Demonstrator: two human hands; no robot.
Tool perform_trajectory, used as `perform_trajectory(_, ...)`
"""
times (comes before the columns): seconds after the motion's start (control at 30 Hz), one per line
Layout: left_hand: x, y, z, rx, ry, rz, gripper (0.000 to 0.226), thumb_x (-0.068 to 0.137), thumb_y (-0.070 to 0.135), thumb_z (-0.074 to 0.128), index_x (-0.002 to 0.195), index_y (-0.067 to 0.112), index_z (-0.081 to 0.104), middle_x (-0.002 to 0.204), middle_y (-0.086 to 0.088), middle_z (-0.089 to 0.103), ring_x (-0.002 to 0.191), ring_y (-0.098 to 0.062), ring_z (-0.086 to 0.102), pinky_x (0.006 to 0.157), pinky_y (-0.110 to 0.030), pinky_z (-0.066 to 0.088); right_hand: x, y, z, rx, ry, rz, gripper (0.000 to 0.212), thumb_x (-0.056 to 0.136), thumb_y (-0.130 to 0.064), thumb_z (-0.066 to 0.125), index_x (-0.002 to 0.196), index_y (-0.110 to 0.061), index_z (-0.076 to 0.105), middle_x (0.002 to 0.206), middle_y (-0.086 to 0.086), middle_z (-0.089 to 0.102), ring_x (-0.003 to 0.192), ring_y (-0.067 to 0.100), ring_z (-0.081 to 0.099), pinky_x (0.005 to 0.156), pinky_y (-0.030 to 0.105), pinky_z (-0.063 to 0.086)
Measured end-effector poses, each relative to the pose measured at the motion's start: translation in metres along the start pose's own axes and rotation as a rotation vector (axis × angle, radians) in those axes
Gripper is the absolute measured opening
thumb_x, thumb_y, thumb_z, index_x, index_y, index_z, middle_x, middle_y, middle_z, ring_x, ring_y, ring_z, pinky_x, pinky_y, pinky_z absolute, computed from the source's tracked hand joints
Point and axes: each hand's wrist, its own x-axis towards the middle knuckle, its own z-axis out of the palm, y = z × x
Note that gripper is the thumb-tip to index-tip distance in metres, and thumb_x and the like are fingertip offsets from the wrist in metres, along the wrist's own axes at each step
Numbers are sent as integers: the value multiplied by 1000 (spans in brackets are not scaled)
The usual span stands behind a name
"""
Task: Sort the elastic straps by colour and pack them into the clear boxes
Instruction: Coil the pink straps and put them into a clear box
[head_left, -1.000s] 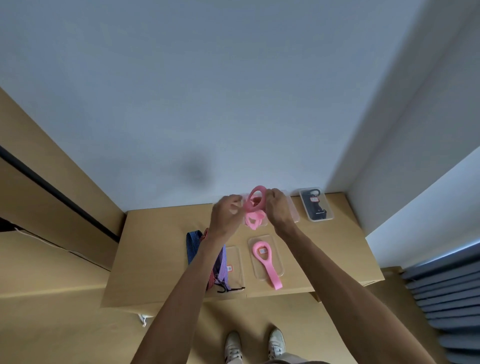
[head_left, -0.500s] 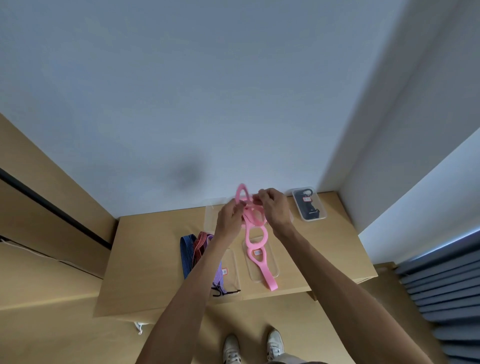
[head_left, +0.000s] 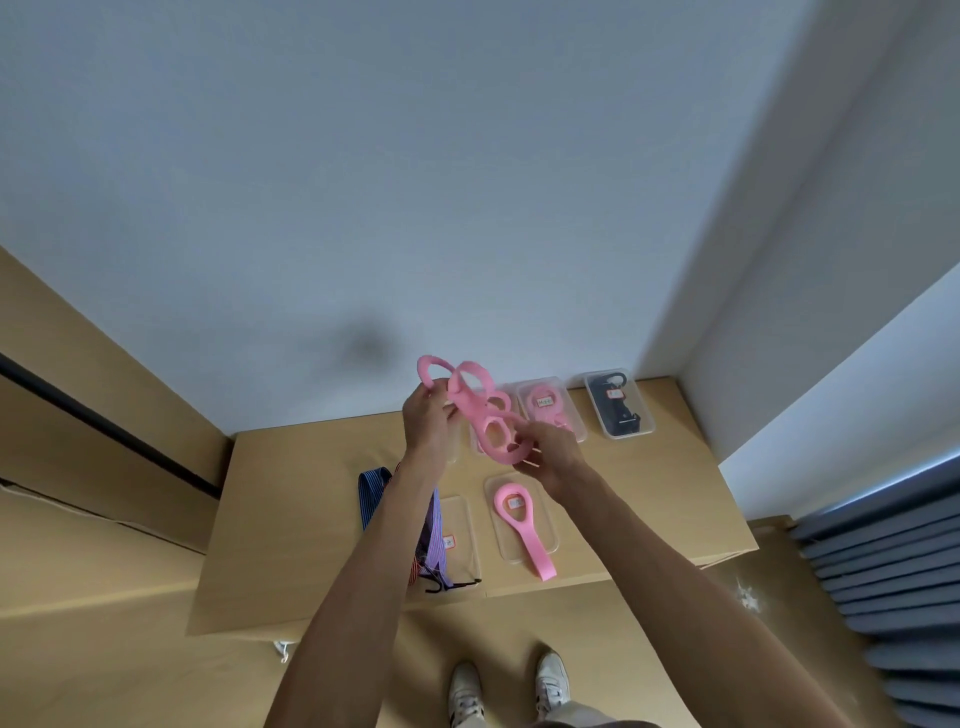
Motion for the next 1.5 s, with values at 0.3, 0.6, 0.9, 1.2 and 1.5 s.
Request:
perform_trajectory(0.3, 14, -5, -15, 21, 182, 74, 20, 99, 9, 58, 85, 17, 71, 83, 2, 72, 85, -15, 69, 68, -27, 60, 12, -12, -8, 283, 171, 59, 3, 89, -3, 62, 86, -4, 63, 70, 9, 58, 67, 21, 57, 58, 34, 55)
perform_trajectory(0.6, 4, -28, 2, 528, -28, 382, 8, 90, 19, 73, 85, 13, 74, 75, 10, 73, 75, -9, 68, 72, -33, 56, 5, -33, 27, 173, 17, -155, 16, 90, -10, 69, 98, 5, 67, 82, 17, 68, 75, 28, 68, 73, 41, 60)
perform_trajectory(0.9, 3, -19, -8, 472, -54, 404, 10, 92, 18, 68, 84, 19, 74, 80, 6, 75, 76, -7, 69, 69, -23, 55, 12, -43, 21, 105, 364, -214, 11, 84, -14, 73, 84, -3, 71, 58, 0, 65, 56, 15, 56, 56, 30, 52)
perform_trajectory(1.2, 0, -25, -16, 535, -108, 411, 6, 92, 13, 70, 90, 15, 75, 84, 3, 76, 84, -13, 73, 80, -40, 58, 10, -36, 27, 99, 375, -234, 14, 86, -18, 77, 84, -6, 71, 63, 2, 70, 57, 16, 65, 64, 32, 59)
perform_trajectory(1.5, -5, -13, -21, 644, -142, 532, 8, 91, 8, 70, 96, 12, 75, 88, 11, 75, 87, -5, 72, 76, -14, 51, 11, -35, 34, -54, 394, -264, 19, 85, -25, 78, 83, -6, 72, 66, 4, 73, 66, 23, 73, 72, 38, 62)
